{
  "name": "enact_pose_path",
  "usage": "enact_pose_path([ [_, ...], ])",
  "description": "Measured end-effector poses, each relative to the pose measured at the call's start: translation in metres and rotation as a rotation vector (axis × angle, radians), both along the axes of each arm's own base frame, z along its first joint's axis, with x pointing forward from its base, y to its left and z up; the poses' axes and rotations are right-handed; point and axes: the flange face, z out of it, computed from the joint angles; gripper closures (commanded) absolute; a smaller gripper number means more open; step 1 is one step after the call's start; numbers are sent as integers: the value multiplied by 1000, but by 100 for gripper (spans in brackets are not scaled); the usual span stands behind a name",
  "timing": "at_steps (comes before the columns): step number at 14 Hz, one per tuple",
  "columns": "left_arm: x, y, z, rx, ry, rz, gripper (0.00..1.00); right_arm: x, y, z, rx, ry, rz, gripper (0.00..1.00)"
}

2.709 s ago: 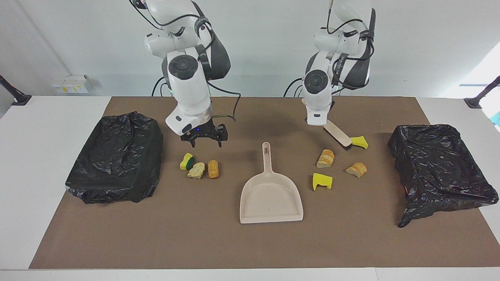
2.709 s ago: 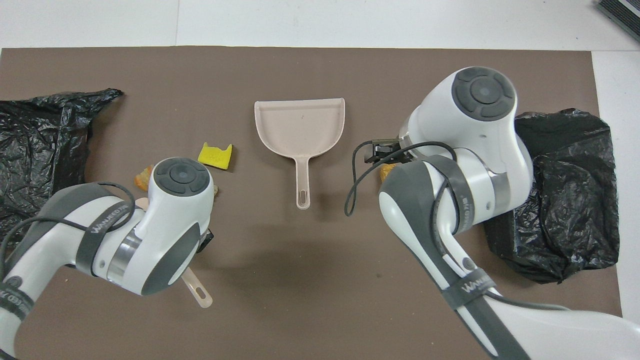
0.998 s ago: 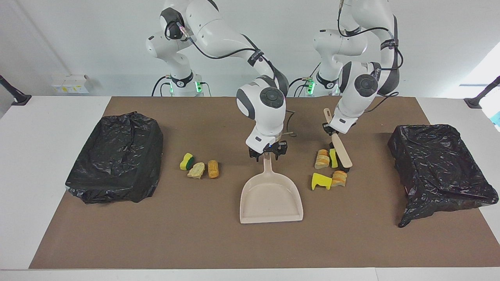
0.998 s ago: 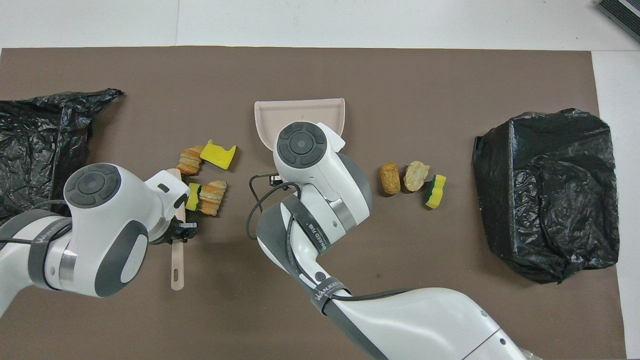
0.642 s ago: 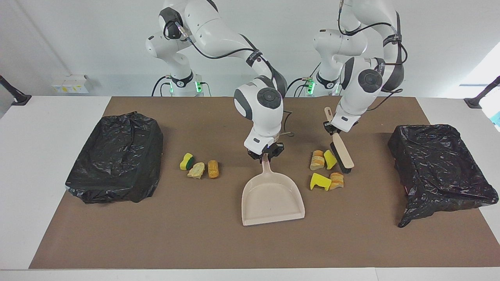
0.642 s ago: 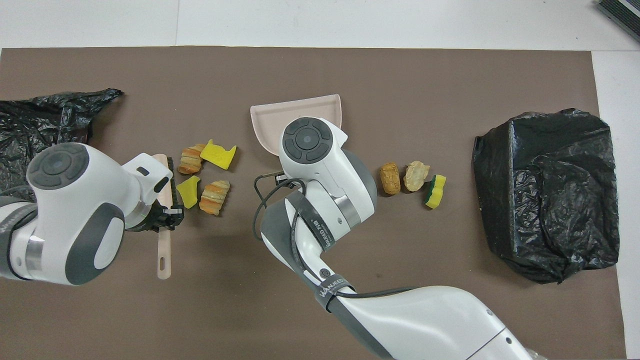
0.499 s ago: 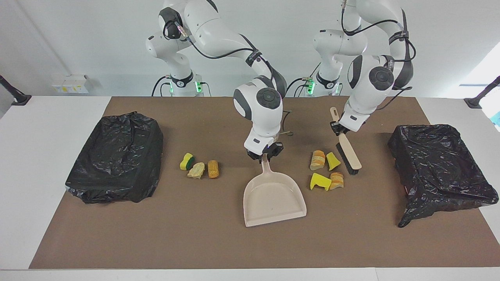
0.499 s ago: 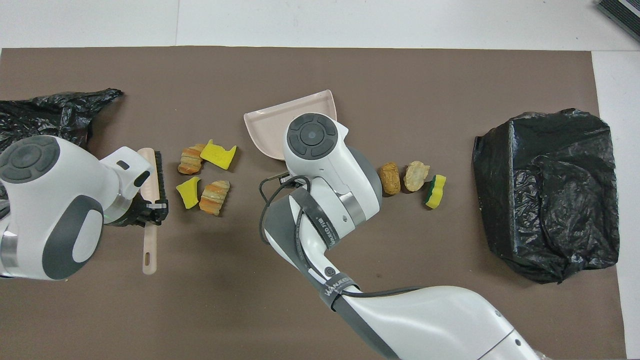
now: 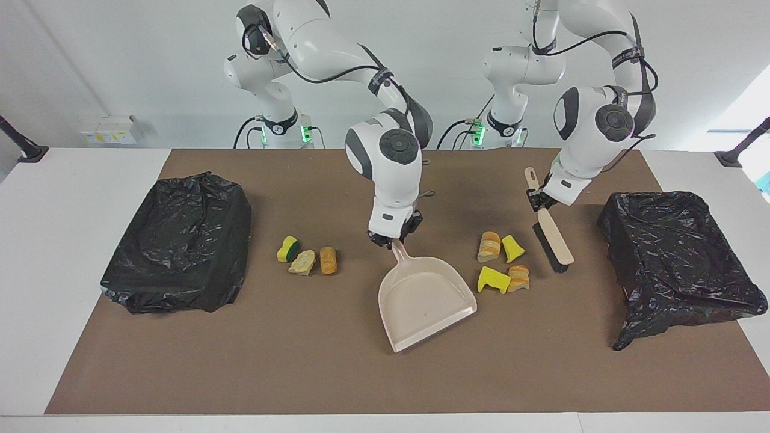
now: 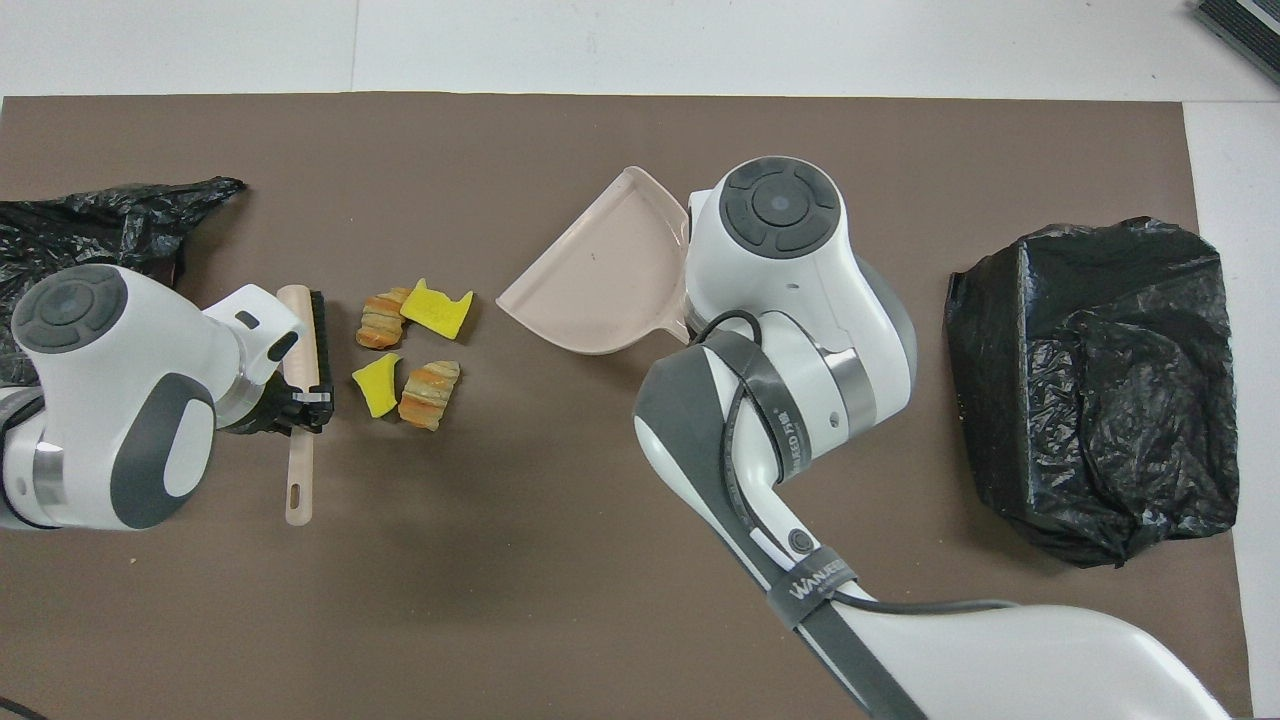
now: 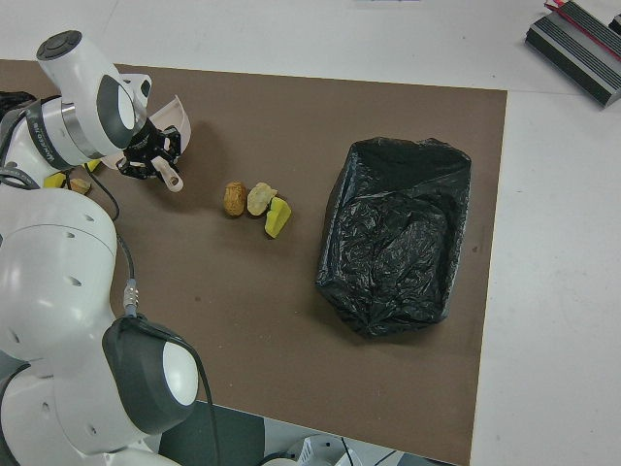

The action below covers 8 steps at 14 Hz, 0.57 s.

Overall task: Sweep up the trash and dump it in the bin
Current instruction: 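Lower the dustpan beside the debris while the left gripper positions the brush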

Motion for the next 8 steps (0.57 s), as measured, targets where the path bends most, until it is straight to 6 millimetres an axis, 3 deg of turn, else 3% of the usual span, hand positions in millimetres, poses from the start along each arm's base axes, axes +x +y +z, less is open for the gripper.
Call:
enact_pose_path([
  [2, 5, -2, -10, -7, 0, 2, 100, -5, -13, -11, 10, 30, 222, 100],
  [4, 7, -3, -7, -10, -6, -7, 100, -9, -13, -19, 14, 48, 318, 100],
  [8, 9, -7, -6, -18, -25, -34, 100, -43, 36, -34, 1, 76, 393, 100],
])
